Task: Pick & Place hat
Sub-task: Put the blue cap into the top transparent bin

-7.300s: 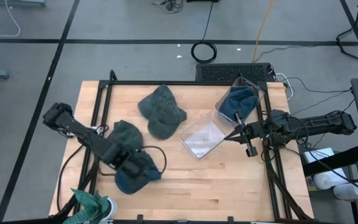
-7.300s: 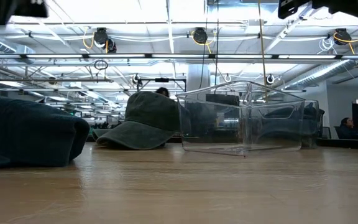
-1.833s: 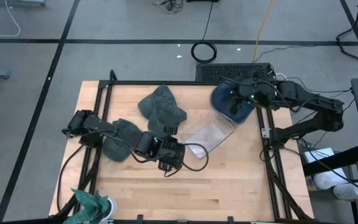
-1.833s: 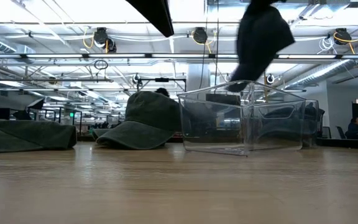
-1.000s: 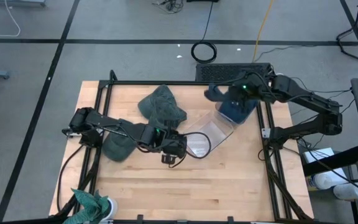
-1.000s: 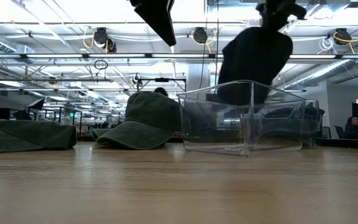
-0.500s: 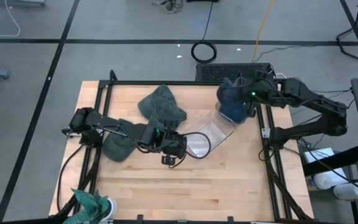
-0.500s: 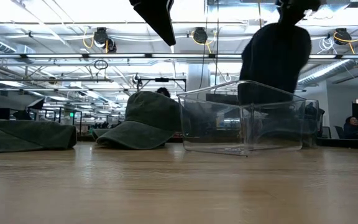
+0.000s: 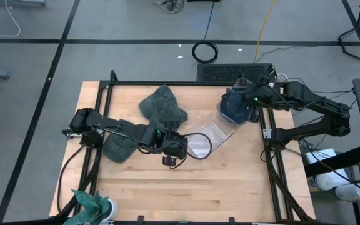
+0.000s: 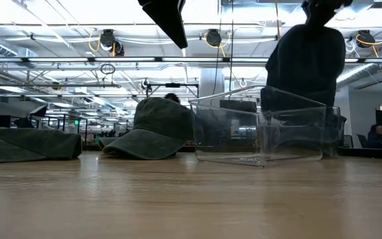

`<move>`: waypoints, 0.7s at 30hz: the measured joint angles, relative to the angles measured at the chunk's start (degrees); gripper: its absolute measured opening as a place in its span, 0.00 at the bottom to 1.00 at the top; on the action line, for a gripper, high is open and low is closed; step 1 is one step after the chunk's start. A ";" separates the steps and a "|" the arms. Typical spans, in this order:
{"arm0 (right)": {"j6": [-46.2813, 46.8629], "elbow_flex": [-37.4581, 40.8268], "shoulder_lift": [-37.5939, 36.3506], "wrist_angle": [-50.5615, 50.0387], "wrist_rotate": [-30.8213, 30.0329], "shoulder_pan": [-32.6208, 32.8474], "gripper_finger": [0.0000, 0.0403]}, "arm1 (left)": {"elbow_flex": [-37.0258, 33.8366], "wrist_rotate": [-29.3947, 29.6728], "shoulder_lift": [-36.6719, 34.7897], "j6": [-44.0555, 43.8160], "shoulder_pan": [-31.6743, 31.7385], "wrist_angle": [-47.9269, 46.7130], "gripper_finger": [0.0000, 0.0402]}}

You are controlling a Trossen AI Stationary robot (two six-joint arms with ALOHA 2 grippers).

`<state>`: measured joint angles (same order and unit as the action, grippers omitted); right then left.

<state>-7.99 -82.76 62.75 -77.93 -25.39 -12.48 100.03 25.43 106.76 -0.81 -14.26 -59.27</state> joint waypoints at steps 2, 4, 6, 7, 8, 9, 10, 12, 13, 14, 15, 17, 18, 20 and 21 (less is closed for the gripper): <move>1.34 1.94 0.03 0.04 -0.01 -0.05 0.02 | 0.00 0.00 0.00 -0.37 0.00 -0.02 0.19; 2.56 4.37 0.03 -0.03 -0.02 -0.04 0.02 | 0.00 -0.01 0.00 -0.38 0.00 -0.02 0.19; 3.45 7.01 0.03 0.45 0.05 -0.05 0.02 | 0.00 0.00 0.00 -0.22 0.00 -0.02 0.19; 3.94 8.35 0.03 0.87 0.04 -0.05 0.02 | 0.00 0.00 -0.01 0.20 0.00 0.00 0.19; 4.27 9.66 0.03 1.52 -0.08 -0.05 0.02 | 0.00 0.02 0.00 0.33 0.00 -0.02 0.19; 4.24 10.96 0.01 2.40 -0.25 -0.12 0.02 | 0.00 0.02 0.00 0.36 0.00 0.00 0.19; 3.99 12.30 0.01 3.28 -0.34 -0.25 0.02 | 0.00 0.02 0.00 0.45 0.01 0.00 0.19; 3.27 15.03 0.01 5.17 -1.38 -0.32 0.02 | 0.00 0.00 0.00 0.49 0.12 0.00 0.19; 2.75 16.39 0.03 6.08 -2.73 -0.32 0.02 | 0.00 0.00 0.00 0.49 0.15 0.01 0.19; 2.34 17.72 0.03 6.73 -4.84 -0.32 0.02 | 0.00 0.02 0.00 0.50 0.16 0.02 0.19; 2.34 19.03 0.02 7.07 -6.72 -0.32 0.02 | 0.00 0.02 -0.02 0.52 0.20 0.02 0.19; 2.44 21.54 0.03 7.29 -10.61 -0.45 0.02 | 0.00 0.02 0.00 0.52 0.22 0.03 0.19; 2.66 22.77 0.03 7.39 -12.06 -0.69 0.02 | 0.00 0.02 0.00 0.53 0.22 0.03 0.19; 3.06 25.37 0.01 7.55 -13.55 -1.49 0.02 | 0.00 0.02 0.00 0.54 0.22 0.03 0.19; 3.20 26.76 0.01 7.99 -13.79 -2.06 0.02 | 0.00 0.02 0.00 0.54 0.22 0.03 0.19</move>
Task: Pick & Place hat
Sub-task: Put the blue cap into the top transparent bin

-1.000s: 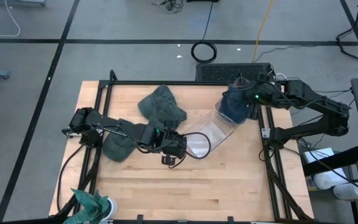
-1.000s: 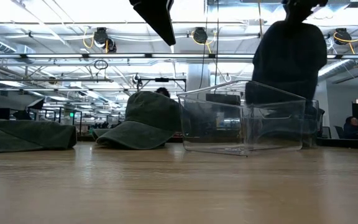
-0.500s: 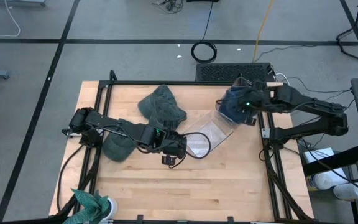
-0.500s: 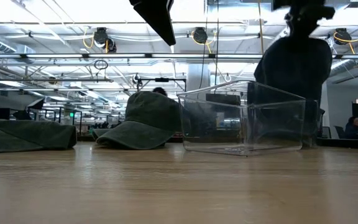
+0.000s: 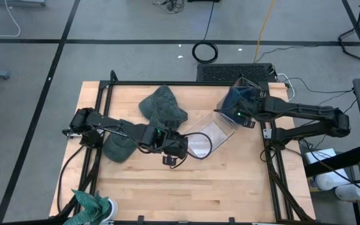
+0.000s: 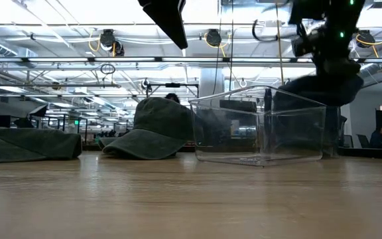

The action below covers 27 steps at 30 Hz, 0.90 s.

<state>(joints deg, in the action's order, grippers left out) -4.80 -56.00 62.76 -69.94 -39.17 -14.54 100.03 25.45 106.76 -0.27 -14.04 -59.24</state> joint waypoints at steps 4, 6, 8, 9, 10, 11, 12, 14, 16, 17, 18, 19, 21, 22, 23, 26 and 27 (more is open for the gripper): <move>-0.59 6.49 0.02 5.66 0.41 -2.98 0.02 | 0.00 -0.01 0.00 0.00 0.00 0.02 0.19; -1.60 9.38 0.01 8.89 1.92 -4.96 0.02 | 0.00 -0.01 0.00 -0.01 0.00 0.04 0.19; -1.89 11.72 0.00 11.22 4.61 -6.99 0.02 | 0.00 0.00 -0.01 0.00 0.00 0.07 0.19; -1.61 12.60 0.00 12.13 5.76 -7.94 0.02 | 0.00 0.00 0.00 0.00 0.00 0.07 0.19; -1.44 13.22 -0.03 12.73 6.38 -8.73 0.02 | 0.00 0.01 0.00 0.00 0.00 0.09 0.19; -1.45 13.66 -0.04 13.06 6.47 -9.33 0.02 | 0.00 0.00 0.00 0.01 0.04 0.16 0.19; -1.45 13.80 -0.04 13.10 6.45 -9.79 0.03 | 0.00 -0.01 0.00 0.08 0.11 0.26 0.19; -0.96 13.74 -0.04 12.86 5.52 -10.20 0.08 | 0.00 0.01 0.00 0.10 0.29 0.43 0.19; -0.06 13.45 -0.24 12.36 3.64 -10.21 0.15 | 0.00 -0.02 -0.01 0.11 0.47 0.70 0.19; 0.38 13.25 -0.45 12.23 2.78 -10.20 0.18 | 0.00 -0.02 -0.01 0.11 0.55 0.70 0.19; 0.80 12.95 -0.59 11.96 2.21 -10.13 0.21 | 0.00 -0.02 0.00 0.10 0.60 0.71 0.19; 1.10 12.46 -0.82 11.62 1.99 -10.15 0.24 | 0.00 -0.02 0.00 0.10 0.68 0.79 0.19; 1.90 11.39 -1.45 10.90 2.13 -10.15 0.30 | 0.00 -0.04 0.00 0.11 0.87 0.90 0.19; 2.82 10.73 -1.79 10.41 2.16 -10.15 0.32 | 0.00 -0.04 0.00 0.09 0.92 0.90 0.19; 3.62 10.07 -2.09 9.76 2.28 -10.15 0.35 | 0.00 -0.04 0.00 0.09 0.98 0.90 0.19; 5.16 7.95 -3.23 7.96 3.51 -10.13 0.43 | 0.00 -0.04 -0.01 0.07 1.03 0.90 0.19; 5.68 7.08 -3.60 7.31 3.60 -10.13 0.46 | 0.00 -0.04 0.00 0.06 1.03 0.90 0.19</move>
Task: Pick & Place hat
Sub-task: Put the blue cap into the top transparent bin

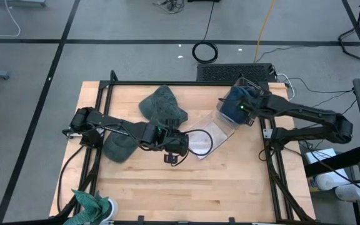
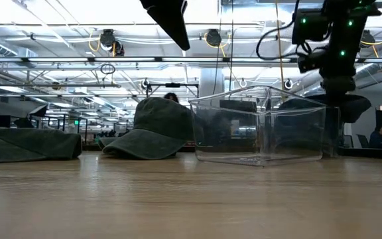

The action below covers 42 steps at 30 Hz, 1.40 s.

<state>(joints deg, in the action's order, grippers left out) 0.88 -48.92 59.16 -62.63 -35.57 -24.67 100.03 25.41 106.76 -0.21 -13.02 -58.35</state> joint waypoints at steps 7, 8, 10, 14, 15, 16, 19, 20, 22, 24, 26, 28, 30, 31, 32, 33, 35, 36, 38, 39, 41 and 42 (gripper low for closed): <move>4.07 -7.37 -2.47 -1.94 1.68 0.04 0.58 | 0.00 -0.02 -0.01 -0.10 -0.02 0.17 0.19; 5.23 -8.43 -2.68 -1.88 4.05 0.03 0.59 | 0.00 -0.02 -0.01 -0.13 -0.02 0.17 0.19; 7.24 -10.11 -2.95 -1.41 10.62 0.04 0.58 | 0.00 -0.02 0.00 -0.32 -0.02 0.17 0.19; 10.33 -11.17 -3.13 1.61 22.12 0.04 0.48 | 0.00 -0.04 0.00 -0.32 -0.02 0.21 0.19; 10.45 -11.17 -2.92 1.96 23.09 0.04 0.44 | 0.00 -0.04 -0.01 -0.32 -0.02 0.25 0.19; 10.42 -11.17 -2.47 1.97 23.44 0.04 0.39 | 0.00 -0.04 0.00 -0.32 -0.02 0.41 0.19; 9.21 -11.09 -0.33 1.92 21.06 -0.96 0.16 | 0.00 -0.09 0.00 -0.32 -0.02 0.88 0.19; 8.15 -10.84 0.44 2.15 19.66 -1.62 0.08 | 0.00 -0.09 0.00 -0.30 -0.02 1.25 0.19; 7.61 -10.10 2.23 3.21 17.79 -3.18 0.03 | 0.00 -0.09 0.00 -0.30 -0.02 1.51 0.19; 7.79 -9.23 4.53 4.14 17.80 -5.35 0.02 | 0.00 -0.11 0.00 0.11 -0.02 1.51 0.19; 7.27 -8.33 7.18 4.35 17.79 -7.45 0.01 | 0.00 -0.09 0.00 0.55 -0.02 1.53 0.19; 7.10 -6.75 9.68 5.89 17.76 -9.60 0.01 | 0.00 -0.10 0.00 1.21 -0.02 1.53 0.19; 7.02 -4.89 12.15 8.47 18.16 -11.29 0.00 | 0.00 -0.11 0.00 1.43 -0.02 1.54 0.19; 6.99 -3.99 13.35 10.05 19.07 -12.14 0.00 | 0.00 -0.10 0.00 1.43 -0.02 1.57 0.19; 7.00 -3.07 14.51 11.66 19.76 -12.91 0.00 | 0.00 -0.10 -0.01 1.46 -0.02 1.57 0.19; 7.00 -2.14 15.63 13.26 20.70 -13.68 0.00 | 0.00 -0.10 -0.01 1.47 -0.02 1.57 0.19; 6.99 -0.39 17.85 16.05 22.60 -14.99 0.00 | 0.00 -0.11 0.00 1.47 -0.02 1.60 0.19; 6.96 0.35 18.84 17.22 22.81 -15.44 0.00 | 0.00 -0.11 0.00 1.47 -0.02 1.60 0.19; 6.77 1.80 20.39 18.53 22.93 -16.14 0.00 | 0.00 -0.11 0.00 1.47 -0.02 1.60 0.19; 6.72 2.35 20.96 18.73 23.13 -16.45 0.00 | 0.00 -0.11 0.00 1.47 -0.02 1.60 0.19; 6.72 2.81 21.52 18.55 23.35 -16.70 0.00 | 0.00 -0.10 0.00 1.47 -0.02 1.60 0.19; 6.72 2.83 21.49 18.35 23.37 -16.68 0.00 | 0.00 -0.09 -0.01 1.46 -0.02 1.62 0.19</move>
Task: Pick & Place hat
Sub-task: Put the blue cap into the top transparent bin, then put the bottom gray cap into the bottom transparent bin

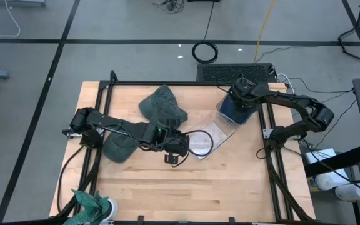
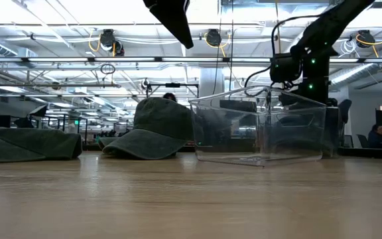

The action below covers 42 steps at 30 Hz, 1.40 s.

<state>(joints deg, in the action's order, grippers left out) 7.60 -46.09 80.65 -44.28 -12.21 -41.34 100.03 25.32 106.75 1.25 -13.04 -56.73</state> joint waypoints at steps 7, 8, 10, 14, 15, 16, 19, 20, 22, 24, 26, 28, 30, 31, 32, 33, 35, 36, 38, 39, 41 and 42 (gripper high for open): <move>0.49 -0.30 -7.10 -1.77 1.57 0.37 0.00 | 0.00 -0.01 0.01 -0.08 0.00 0.02 0.19; 0.58 -0.71 -8.77 -2.63 1.83 0.42 0.00 | 0.00 0.01 0.01 -0.06 0.00 0.02 0.19; 0.61 -1.67 -11.85 -3.33 1.83 0.39 0.00 | 0.00 0.01 0.01 -0.06 0.00 0.07 0.19; 0.69 -3.20 -17.87 -4.91 2.76 0.37 0.00 | 0.00 0.01 0.01 -0.06 0.00 0.11 0.19; 0.68 -3.55 -19.35 -5.01 2.78 0.37 0.00 | 0.00 0.01 0.01 -0.06 0.00 0.11 0.19; 0.67 -3.97 -20.70 -5.47 2.90 0.37 0.00 | 0.00 0.01 0.01 -0.08 0.00 0.11 0.19; 0.51 -4.81 -24.55 -5.92 4.17 0.37 0.00 | 0.00 0.01 -0.01 -0.10 0.00 0.11 0.19; 0.33 -5.11 -25.91 -5.74 4.97 0.37 0.00 | 0.00 0.01 0.01 -0.15 0.00 0.11 0.19; 0.15 -5.54 -28.67 -3.96 7.75 0.45 0.00 | 0.00 0.01 0.01 0.03 0.00 0.75 0.19; 0.14 -5.55 -31.45 -1.01 11.83 1.02 0.00 | 0.00 0.00 -0.01 0.57 0.00 2.82 0.19; 0.35 -5.55 -34.35 2.94 16.21 2.20 0.00 | -0.01 -0.05 -0.49 2.06 -0.08 4.48 0.19; 1.05 -5.57 -37.23 7.56 19.88 3.80 0.00 | -0.02 -0.24 -1.13 3.28 -0.33 5.57 0.19; 2.01 -5.57 -40.02 11.94 22.33 5.73 0.00 | -0.05 -1.24 -2.10 4.27 -0.48 6.29 0.19; 2.73 -5.59 -41.36 13.99 23.64 6.75 0.00 | -0.39 -2.18 -2.66 4.35 -0.48 6.27 0.19; 3.54 -5.61 -42.60 15.77 25.06 7.84 0.00 | -0.83 -3.07 -3.25 4.57 -0.48 6.64 0.19; 3.98 -5.61 -43.82 17.21 26.54 8.94 0.00 | -1.63 -3.95 -4.18 4.75 -0.41 7.75 0.19; 4.62 -5.61 -45.78 19.18 28.87 11.24 0.00 | -4.89 -5.45 -6.99 5.36 -0.05 11.06 0.19; 5.16 -5.61 -46.75 19.77 29.35 12.61 0.00 | -7.29 -6.11 -8.87 5.91 0.22 13.66 0.19; 5.71 -5.61 -48.32 19.97 29.77 15.31 0.00 | -14.23 -8.10 -13.39 7.12 1.25 22.40 0.19; 5.73 -5.55 -48.91 20.03 29.53 16.66 0.00 | -18.21 -9.21 -15.84 7.57 1.82 26.57 0.19; 5.67 -4.78 -49.97 20.34 28.94 19.15 0.00 | -26.67 -11.25 -21.02 7.98 3.10 35.26 0.19; 5.43 -4.28 -50.15 20.37 28.96 20.26 0.00 | -30.77 -12.09 -23.67 7.81 3.79 39.51 0.19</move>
<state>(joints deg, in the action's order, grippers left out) 13.02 -50.37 30.50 -23.91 16.75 -21.08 69.26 13.22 83.09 9.06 -9.25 -17.22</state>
